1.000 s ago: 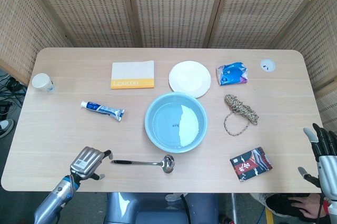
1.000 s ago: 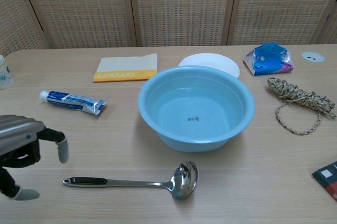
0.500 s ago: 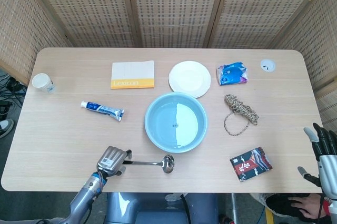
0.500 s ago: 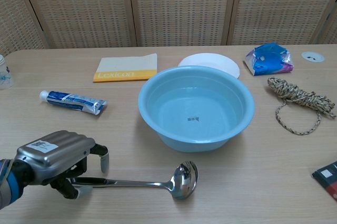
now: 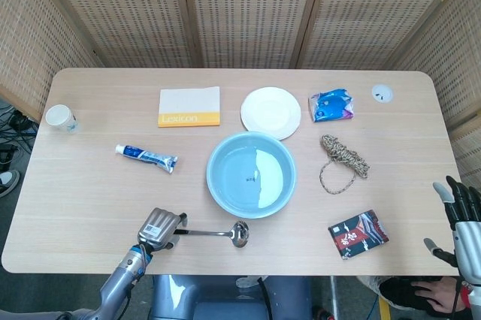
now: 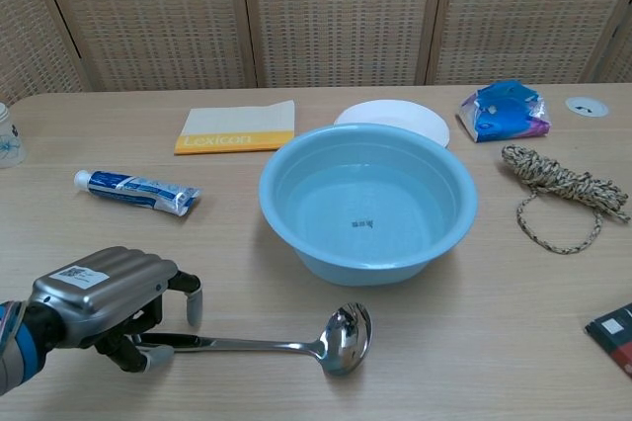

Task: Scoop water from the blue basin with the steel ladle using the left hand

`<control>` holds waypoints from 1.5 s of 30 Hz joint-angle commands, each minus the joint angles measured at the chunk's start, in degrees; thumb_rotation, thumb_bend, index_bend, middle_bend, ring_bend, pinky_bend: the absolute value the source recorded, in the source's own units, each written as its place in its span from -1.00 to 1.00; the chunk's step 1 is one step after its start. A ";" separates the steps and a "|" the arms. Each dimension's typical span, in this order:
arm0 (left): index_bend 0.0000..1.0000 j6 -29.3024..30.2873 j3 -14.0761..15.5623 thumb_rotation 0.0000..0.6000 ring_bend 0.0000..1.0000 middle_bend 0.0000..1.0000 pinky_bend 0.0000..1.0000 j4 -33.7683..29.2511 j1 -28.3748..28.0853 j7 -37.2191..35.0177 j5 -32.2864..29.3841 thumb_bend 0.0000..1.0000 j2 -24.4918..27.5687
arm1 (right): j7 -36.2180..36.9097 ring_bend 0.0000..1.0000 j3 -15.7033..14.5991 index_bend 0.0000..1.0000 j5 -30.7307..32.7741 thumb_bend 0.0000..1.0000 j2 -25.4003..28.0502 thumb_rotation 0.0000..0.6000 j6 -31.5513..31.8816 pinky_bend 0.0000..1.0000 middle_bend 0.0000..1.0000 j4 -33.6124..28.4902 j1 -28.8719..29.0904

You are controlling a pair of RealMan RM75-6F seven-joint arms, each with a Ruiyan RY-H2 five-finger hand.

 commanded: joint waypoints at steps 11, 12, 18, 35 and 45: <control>-0.04 1.36 1.24 1.00 1.00 0.97 1.00 4.14 -0.04 -4.41 3.47 -0.28 -2.64 | 0.21 -1.00 0.03 -1.00 0.12 -1.00 0.00 1.00 -0.12 -1.00 -1.00 0.01 0.08; -0.04 1.41 1.25 1.00 1.00 0.97 1.00 4.29 -0.05 -4.22 3.34 -0.28 -2.78 | 0.23 -1.00 0.03 -1.00 0.12 -1.00 0.01 1.00 -0.13 -1.00 -1.00 0.03 0.08; -0.04 1.50 1.48 1.00 1.00 0.96 1.00 4.62 -0.10 -4.10 3.17 -0.28 -3.16 | 0.29 -1.00 0.04 -1.00 0.22 -1.00 0.01 1.00 -0.25 -1.00 -1.00 0.07 0.14; -0.02 1.28 1.64 1.00 1.00 0.95 1.00 7.61 -0.33 -5.23 3.21 -0.28 -4.95 | 0.35 -1.00 0.03 -1.00 0.37 -1.00 0.00 1.00 -0.48 -1.00 -1.00 0.11 0.23; 0.57 1.96 1.59 1.00 1.00 0.95 1.00 9.53 -0.12 -6.71 4.28 -0.27 -6.19 | 0.35 -1.00 -0.03 -1.00 0.26 -1.00 -0.01 1.00 -0.48 -1.00 -1.00 0.09 0.24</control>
